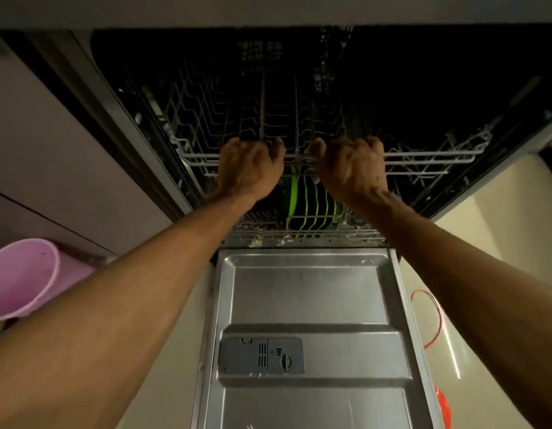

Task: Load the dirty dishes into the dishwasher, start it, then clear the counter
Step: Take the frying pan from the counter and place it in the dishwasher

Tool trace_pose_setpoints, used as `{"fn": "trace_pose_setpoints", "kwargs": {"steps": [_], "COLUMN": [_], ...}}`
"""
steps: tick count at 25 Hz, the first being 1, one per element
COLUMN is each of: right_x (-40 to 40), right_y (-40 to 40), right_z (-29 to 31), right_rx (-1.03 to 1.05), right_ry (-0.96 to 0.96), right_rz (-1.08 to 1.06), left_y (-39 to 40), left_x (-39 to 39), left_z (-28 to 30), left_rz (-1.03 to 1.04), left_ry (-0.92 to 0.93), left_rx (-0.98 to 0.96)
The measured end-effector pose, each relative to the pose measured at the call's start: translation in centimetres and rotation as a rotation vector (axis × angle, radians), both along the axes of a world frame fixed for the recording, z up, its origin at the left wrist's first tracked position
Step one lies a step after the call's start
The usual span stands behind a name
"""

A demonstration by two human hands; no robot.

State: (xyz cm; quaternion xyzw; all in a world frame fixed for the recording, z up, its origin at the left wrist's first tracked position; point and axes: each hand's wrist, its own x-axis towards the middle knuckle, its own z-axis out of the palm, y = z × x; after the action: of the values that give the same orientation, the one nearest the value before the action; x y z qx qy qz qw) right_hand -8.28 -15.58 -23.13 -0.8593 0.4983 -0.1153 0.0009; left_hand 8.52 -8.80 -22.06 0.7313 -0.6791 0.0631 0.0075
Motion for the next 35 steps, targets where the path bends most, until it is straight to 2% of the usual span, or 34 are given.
{"fn": "trace_pose_setpoints", "kwargs": {"steps": [4, 6, 9, 12, 15, 18, 22, 28, 35], "right_x": [-0.7, -1.2, -2.7, -4.2, -5.6, -7.3, -9.2, -12.4, -15.7], "right_y": [1.3, 2.7, 6.3, 10.9, 15.1, 18.2, 22.0, 29.7, 38.3], "right_z": [1.5, 1.9, 1.9, 2.2, 2.9, 3.4, 4.2, 5.8, 7.7], "right_rx": [0.097, 0.164, 0.226, 0.274, 0.335, 0.448, 0.590, 0.692, 0.856], "right_ry": [0.047, 0.070, 0.072, 0.075, 0.096, 0.156, 0.163, 0.173, 0.275], "right_rz": [0.012, 0.017, 0.006, -0.008, -0.015, -0.022, -0.020, -0.044, -0.045], "left_y": [0.6, 2.1, 5.3, 9.5, 13.7, 16.8, 20.7, 28.2, 37.1], "left_x": [-0.9, -1.0, -2.4, -3.6, -5.1, -7.0, -8.8, -11.9, -15.3], "left_z": [1.7, 2.0, 1.4, 1.4, 2.2, 2.8, 3.1, 3.8, 6.4], "left_rz": [0.118, 0.170, 0.135, 0.146, 0.111, 0.211, 0.267, 0.295, 0.337], "left_ry": [0.286, 0.306, 0.260, 0.361, 0.362, 0.476, 0.528, 0.599, 0.687], "left_rx": [0.128, 0.191, 0.239, 0.230, 0.344, 0.358, 0.445, 0.591, 0.732]}}
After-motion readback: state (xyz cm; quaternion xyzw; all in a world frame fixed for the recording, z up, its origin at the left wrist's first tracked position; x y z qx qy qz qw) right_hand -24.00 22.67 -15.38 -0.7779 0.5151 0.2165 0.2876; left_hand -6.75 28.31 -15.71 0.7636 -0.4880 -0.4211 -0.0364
